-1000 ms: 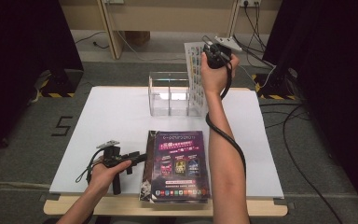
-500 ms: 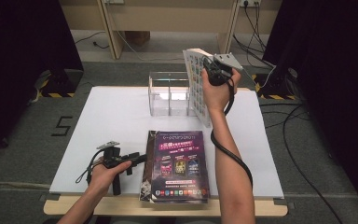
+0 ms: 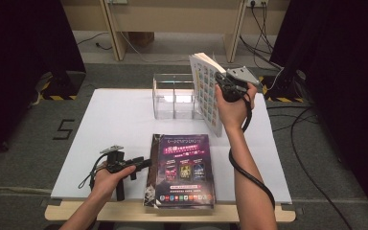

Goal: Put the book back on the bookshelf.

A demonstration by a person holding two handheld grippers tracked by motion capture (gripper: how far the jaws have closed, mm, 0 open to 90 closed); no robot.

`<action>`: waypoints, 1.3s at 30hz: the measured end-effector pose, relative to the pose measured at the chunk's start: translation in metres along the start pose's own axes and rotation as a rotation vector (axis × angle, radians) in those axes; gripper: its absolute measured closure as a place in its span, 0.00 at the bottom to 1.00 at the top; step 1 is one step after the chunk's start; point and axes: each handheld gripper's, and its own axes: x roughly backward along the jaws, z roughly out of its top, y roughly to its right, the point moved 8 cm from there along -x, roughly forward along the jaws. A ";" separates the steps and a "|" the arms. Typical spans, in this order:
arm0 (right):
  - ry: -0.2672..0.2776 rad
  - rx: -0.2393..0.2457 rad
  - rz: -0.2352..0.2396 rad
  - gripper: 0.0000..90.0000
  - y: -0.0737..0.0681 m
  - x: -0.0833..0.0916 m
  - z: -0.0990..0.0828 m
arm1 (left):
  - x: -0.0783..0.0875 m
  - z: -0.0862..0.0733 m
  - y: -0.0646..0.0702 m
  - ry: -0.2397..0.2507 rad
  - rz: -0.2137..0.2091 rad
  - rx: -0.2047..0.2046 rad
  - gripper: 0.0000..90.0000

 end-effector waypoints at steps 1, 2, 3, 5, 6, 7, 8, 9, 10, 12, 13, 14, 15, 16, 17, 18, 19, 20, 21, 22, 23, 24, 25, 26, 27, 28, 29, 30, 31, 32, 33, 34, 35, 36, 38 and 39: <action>-0.002 0.003 -0.006 0.81 0.002 0.002 -0.002 | 0.000 0.000 0.000 -0.001 0.000 -0.001 0.50; -0.001 0.000 -0.013 0.81 0.002 0.005 -0.004 | 0.000 0.000 0.001 0.003 0.000 0.001 0.50; -0.003 -0.006 -0.019 0.81 0.003 0.008 -0.005 | 0.000 0.001 0.001 0.004 0.000 0.001 0.50; -0.010 -0.011 -0.030 0.81 0.003 0.012 -0.008 | 0.000 0.001 0.001 0.004 0.000 0.000 0.50; -0.014 -0.014 -0.032 0.81 0.003 0.015 -0.009 | 0.000 0.001 0.001 0.005 0.000 0.001 0.50; -0.015 -0.020 -0.034 0.81 0.003 0.016 -0.010 | 0.000 0.001 0.001 0.004 0.001 0.000 0.50; -0.020 -0.025 -0.035 0.81 0.004 0.018 -0.011 | 0.000 0.001 0.001 0.004 0.001 -0.002 0.50; -0.022 -0.025 -0.036 0.80 0.004 0.020 -0.012 | 0.001 0.001 0.002 0.005 -0.001 -0.003 0.50; -0.025 -0.029 -0.039 0.80 0.005 0.022 -0.013 | 0.001 0.001 0.002 0.006 -0.003 -0.003 0.50; -0.033 -0.033 -0.043 0.79 0.007 0.025 -0.016 | 0.001 0.001 0.002 0.005 0.001 -0.004 0.50; -0.038 -0.033 -0.044 0.79 0.008 0.026 -0.017 | 0.000 0.001 0.001 0.004 0.001 -0.002 0.50; -0.043 -0.044 -0.043 0.79 0.009 0.028 -0.019 | 0.000 0.001 0.001 0.004 0.002 -0.002 0.50; -0.044 -0.047 -0.040 0.78 0.010 0.029 -0.020 | 0.000 0.000 0.001 0.000 0.001 -0.004 0.50; -0.052 -0.047 -0.041 0.77 0.012 0.029 -0.021 | 0.000 0.000 0.001 0.000 0.002 -0.003 0.50; -0.054 -0.048 -0.042 0.76 0.013 0.029 -0.023 | 0.000 0.000 0.001 0.004 0.000 0.001 0.50; -0.060 -0.055 -0.038 0.75 0.014 0.029 -0.024 | -0.001 0.000 0.001 0.001 0.000 0.001 0.50; -0.059 -0.065 -0.027 0.75 0.015 0.029 -0.025 | -0.001 -0.001 0.001 0.000 0.000 0.004 0.50; -0.060 -0.067 -0.019 0.75 0.015 0.029 -0.026 | -0.001 -0.001 0.001 -0.002 0.001 0.000 0.50; -0.062 -0.063 -0.017 0.74 0.014 0.029 -0.027 | -0.001 -0.001 0.001 -0.001 0.000 0.001 0.50; -0.060 -0.051 -0.017 0.74 0.014 0.029 -0.027 | -0.002 -0.001 0.001 -0.001 0.001 0.002 0.50; -0.060 -0.050 -0.013 0.74 0.013 0.029 -0.027 | -0.002 -0.001 0.001 -0.001 0.001 0.003 0.50; -0.061 -0.053 -0.009 0.73 0.012 0.029 -0.026 | -0.002 -0.001 0.001 -0.001 0.001 0.003 0.50; -0.062 -0.050 -0.003 0.73 0.011 0.029 -0.026 | -0.002 -0.001 0.001 -0.002 0.000 0.002 0.50; -0.062 -0.046 0.000 0.72 0.010 0.028 -0.026 | -0.002 -0.001 0.001 -0.002 0.000 0.000 0.50; -0.065 -0.046 0.011 0.72 0.009 0.027 -0.025 | -0.001 -0.001 0.001 -0.001 -0.001 0.001 0.50; -0.067 -0.051 0.017 0.72 0.007 0.026 -0.025 | -0.001 -0.001 0.001 0.000 -0.001 0.001 0.50; -0.070 -0.047 0.021 0.72 0.005 0.025 -0.025 | -0.001 -0.001 0.001 0.000 0.000 0.005 0.50; -0.070 -0.044 0.028 0.72 0.003 0.024 -0.025 | -0.001 0.000 0.001 0.001 0.001 0.002 0.50; -0.068 -0.042 0.034 0.72 0.002 0.023 -0.024 | 0.000 0.000 0.001 0.002 0.000 0.003 0.50; -0.074 -0.041 0.039 0.72 0.000 0.022 -0.024 | 0.000 0.000 0.001 0.000 0.000 -0.001 0.50; -0.072 -0.037 0.044 0.72 -0.002 0.020 -0.023 | 0.000 0.001 0.001 0.005 0.000 0.001 0.50; -0.074 -0.033 0.044 0.72 -0.004 0.019 -0.023 | 0.000 0.001 0.001 0.006 0.000 0.001 0.50; -0.073 -0.032 0.043 0.73 -0.005 0.018 -0.023 | 0.001 0.001 0.001 0.007 0.000 0.000 0.50; -0.081 -0.035 0.044 0.73 -0.007 0.017 -0.024 | 0.001 0.002 0.001 0.007 0.000 0.000 0.50; -0.084 -0.026 0.043 0.74 -0.008 0.015 -0.025 | 0.002 0.002 0.000 0.007 0.000 0.000 0.50; -0.088 -0.030 0.045 0.74 -0.009 0.014 -0.026 | 0.002 0.002 0.000 0.006 0.002 -0.001 0.50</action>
